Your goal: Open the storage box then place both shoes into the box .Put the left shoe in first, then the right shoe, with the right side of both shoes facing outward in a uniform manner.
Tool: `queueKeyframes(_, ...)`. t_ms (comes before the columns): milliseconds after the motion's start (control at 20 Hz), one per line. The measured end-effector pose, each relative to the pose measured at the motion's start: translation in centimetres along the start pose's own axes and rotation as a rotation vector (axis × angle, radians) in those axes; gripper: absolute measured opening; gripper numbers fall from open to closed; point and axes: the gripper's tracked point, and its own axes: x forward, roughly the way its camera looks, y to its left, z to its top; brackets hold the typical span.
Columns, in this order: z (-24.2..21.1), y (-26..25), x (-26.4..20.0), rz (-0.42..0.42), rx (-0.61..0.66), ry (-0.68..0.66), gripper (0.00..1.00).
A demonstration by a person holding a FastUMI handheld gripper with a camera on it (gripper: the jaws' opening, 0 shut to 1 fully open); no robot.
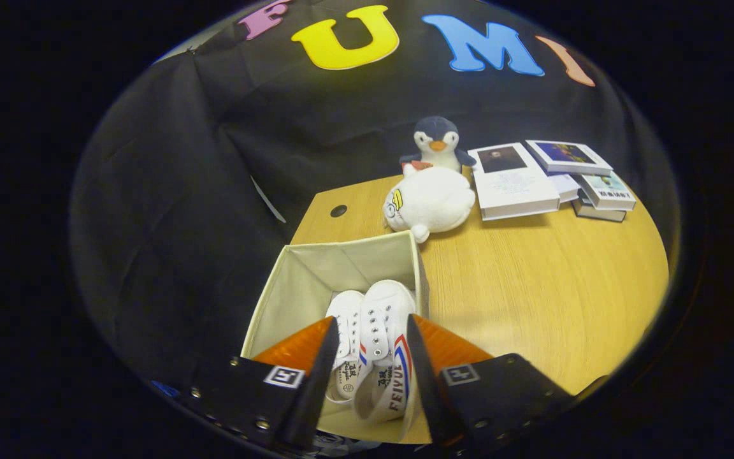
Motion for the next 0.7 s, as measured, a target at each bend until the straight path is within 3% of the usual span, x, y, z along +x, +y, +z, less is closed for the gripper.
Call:
queueKeyframes(50,0.1,0.0,-0.1,-0.004,-0.027,-0.02,1.0)
queueKeyframes(350,4.0,-1.2,-4.6,0.02,-0.108,-0.147,0.98)
queueKeyframes(700,9.4,-6.2,-11.7,-0.027,-0.177,-0.335,0.98)
